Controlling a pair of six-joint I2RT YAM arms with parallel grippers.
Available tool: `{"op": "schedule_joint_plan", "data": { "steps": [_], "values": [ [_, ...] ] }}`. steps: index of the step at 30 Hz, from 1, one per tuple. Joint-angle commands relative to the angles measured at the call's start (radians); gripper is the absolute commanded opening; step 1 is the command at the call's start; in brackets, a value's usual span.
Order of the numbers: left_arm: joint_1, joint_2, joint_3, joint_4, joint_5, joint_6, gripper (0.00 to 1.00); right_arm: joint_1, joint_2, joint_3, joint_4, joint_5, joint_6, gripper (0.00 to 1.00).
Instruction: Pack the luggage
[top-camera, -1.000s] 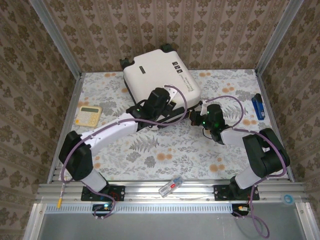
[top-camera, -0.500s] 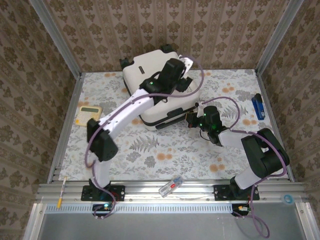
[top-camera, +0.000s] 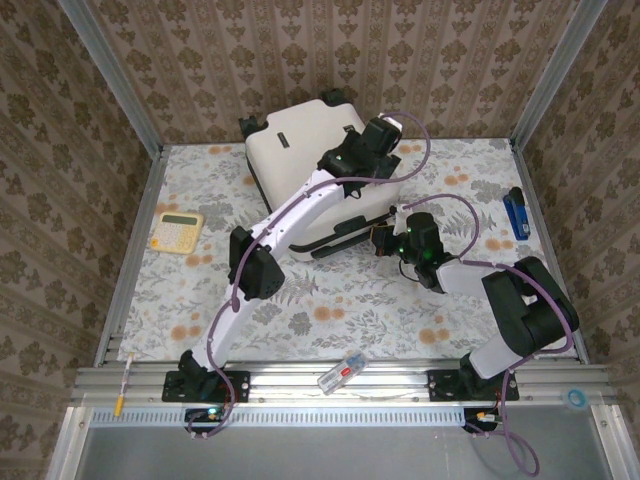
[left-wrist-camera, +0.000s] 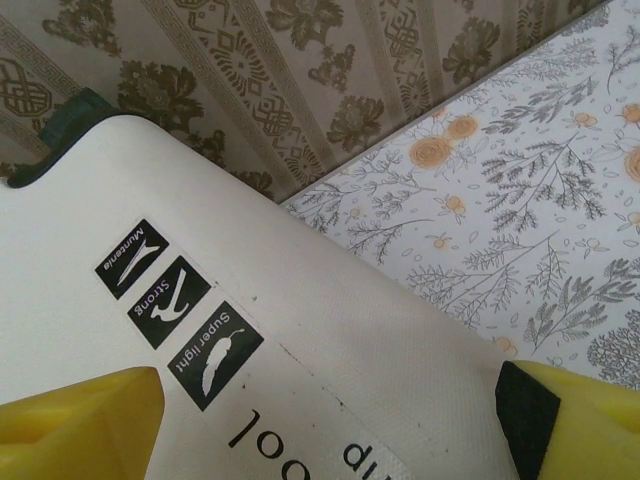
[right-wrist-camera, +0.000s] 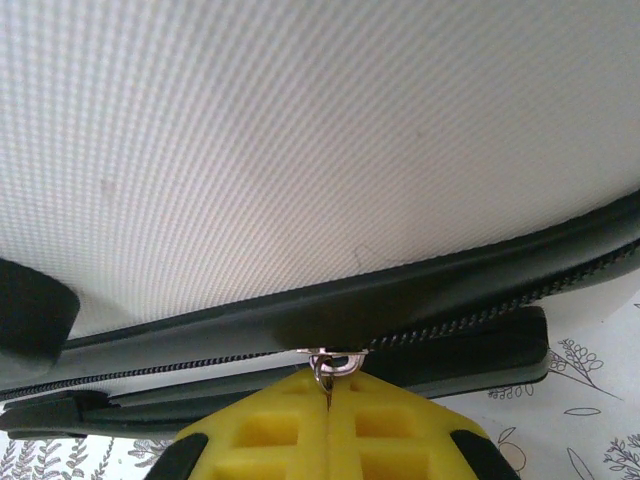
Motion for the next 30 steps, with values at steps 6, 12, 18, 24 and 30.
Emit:
{"op": "schedule_joint_plan", "data": {
  "steps": [6,12,18,24,30],
  "values": [
    [-0.007,0.010,-0.057,0.033,-0.076,-0.027,0.88,0.040,-0.030,-0.038,0.085,-0.027,-0.016,0.00],
    [-0.012,-0.007,-0.156,0.045,-0.103,-0.014,0.84,0.065,-0.030,-0.058,0.104,-0.012,-0.015,0.00],
    [-0.029,-0.154,-0.454,0.077,-0.121,-0.012,0.74,0.070,-0.068,-0.079,0.066,0.102,0.021,0.00],
    [-0.020,-0.359,-0.886,0.242,-0.131,-0.034,0.73,0.060,-0.126,-0.066,-0.074,0.274,0.022,0.00],
    [-0.009,-0.446,-1.097,0.340,-0.118,-0.031,0.70,-0.021,-0.134,-0.043,-0.127,0.276,0.021,0.00]
  ]
}}
